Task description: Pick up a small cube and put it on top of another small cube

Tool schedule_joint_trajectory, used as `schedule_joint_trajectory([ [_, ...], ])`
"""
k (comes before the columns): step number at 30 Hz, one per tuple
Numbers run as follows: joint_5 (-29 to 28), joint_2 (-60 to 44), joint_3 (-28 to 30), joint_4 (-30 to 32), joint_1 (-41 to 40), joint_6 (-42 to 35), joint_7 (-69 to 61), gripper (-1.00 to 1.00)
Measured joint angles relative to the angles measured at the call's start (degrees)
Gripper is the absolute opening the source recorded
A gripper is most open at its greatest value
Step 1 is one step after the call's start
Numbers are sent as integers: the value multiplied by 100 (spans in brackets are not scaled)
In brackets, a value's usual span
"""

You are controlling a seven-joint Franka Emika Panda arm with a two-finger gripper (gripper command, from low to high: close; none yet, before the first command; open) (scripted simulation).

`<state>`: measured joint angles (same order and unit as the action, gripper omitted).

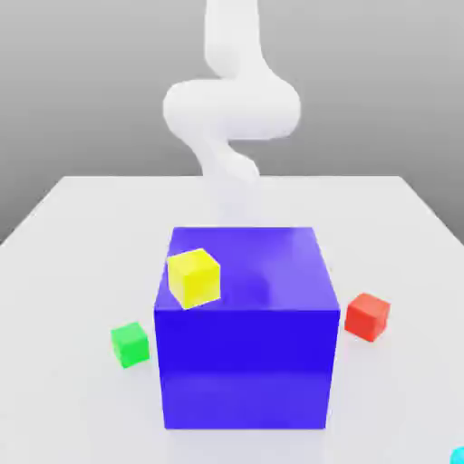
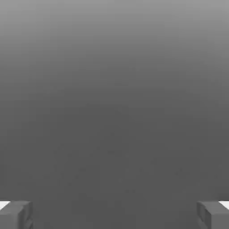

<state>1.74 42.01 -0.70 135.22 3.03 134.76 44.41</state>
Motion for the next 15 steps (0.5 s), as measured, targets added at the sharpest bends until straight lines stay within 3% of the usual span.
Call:
schedule_joint_trajectory([
  [15, 764, -2321, -992, 2094, 1801, 1824, -646, 0],
])
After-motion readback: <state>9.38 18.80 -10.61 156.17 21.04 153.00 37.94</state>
